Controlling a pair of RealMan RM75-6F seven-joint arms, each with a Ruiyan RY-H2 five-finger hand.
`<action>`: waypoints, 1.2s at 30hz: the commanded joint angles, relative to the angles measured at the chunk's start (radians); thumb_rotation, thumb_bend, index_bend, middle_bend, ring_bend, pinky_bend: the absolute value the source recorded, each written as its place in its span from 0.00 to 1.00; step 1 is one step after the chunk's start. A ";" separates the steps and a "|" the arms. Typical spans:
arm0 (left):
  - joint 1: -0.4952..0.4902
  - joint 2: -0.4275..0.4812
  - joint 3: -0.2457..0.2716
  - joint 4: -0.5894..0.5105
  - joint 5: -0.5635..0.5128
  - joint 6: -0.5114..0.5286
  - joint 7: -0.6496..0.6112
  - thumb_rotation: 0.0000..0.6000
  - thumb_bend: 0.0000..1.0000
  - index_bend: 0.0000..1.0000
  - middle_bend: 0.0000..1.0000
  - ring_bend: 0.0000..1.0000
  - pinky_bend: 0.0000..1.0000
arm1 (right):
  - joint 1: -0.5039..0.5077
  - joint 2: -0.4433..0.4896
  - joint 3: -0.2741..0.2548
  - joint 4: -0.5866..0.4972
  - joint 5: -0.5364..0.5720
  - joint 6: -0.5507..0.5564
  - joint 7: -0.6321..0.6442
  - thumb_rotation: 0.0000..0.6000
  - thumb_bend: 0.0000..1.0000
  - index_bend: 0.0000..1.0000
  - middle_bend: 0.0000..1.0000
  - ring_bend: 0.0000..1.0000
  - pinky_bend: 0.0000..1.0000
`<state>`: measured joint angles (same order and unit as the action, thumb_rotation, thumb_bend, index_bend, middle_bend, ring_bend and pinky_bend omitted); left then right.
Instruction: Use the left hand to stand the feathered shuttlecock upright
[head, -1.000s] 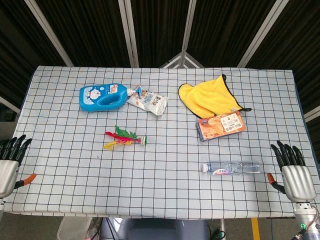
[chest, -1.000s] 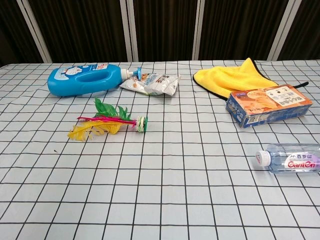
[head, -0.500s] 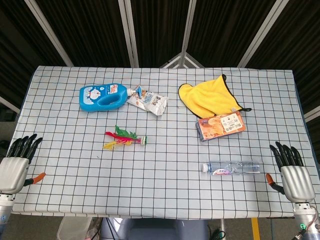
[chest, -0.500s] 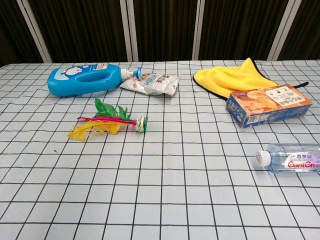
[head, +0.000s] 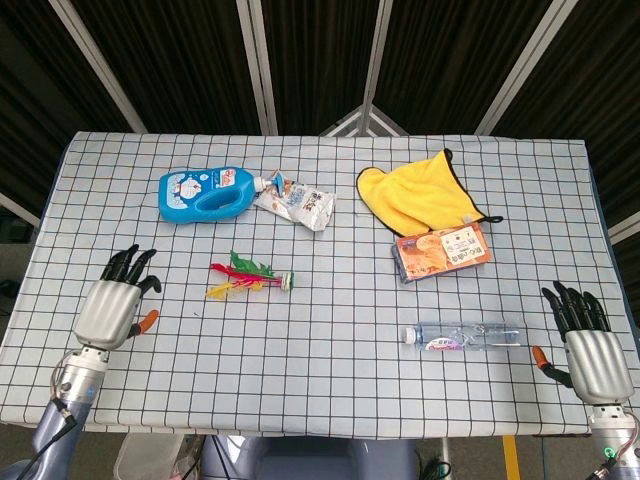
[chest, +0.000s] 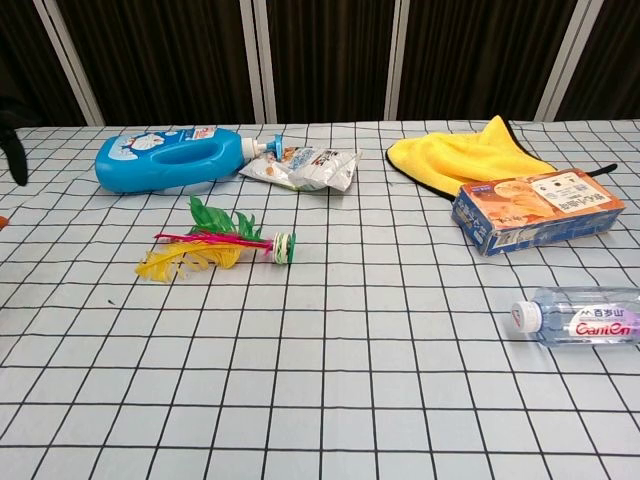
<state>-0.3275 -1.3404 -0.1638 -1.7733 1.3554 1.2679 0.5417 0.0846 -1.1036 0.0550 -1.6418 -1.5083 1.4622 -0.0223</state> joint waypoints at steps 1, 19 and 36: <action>-0.077 -0.127 -0.056 0.019 -0.149 -0.048 0.153 1.00 0.38 0.43 0.10 0.01 0.11 | -0.002 0.005 0.001 -0.001 0.003 0.000 0.015 1.00 0.39 0.00 0.00 0.00 0.00; -0.257 -0.369 -0.140 0.324 -0.365 -0.085 0.307 1.00 0.40 0.46 0.12 0.02 0.11 | -0.012 0.022 0.003 -0.011 0.015 0.004 0.073 1.00 0.39 0.00 0.00 0.00 0.00; -0.389 -0.522 -0.152 0.624 -0.418 -0.176 0.281 1.00 0.40 0.47 0.13 0.02 0.11 | -0.016 0.037 0.013 -0.023 0.041 -0.002 0.129 1.00 0.39 0.00 0.00 0.00 0.00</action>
<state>-0.7058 -1.8467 -0.3203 -1.1667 0.9411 1.1011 0.8278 0.0685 -1.0673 0.0678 -1.6642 -1.4685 1.4603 0.1052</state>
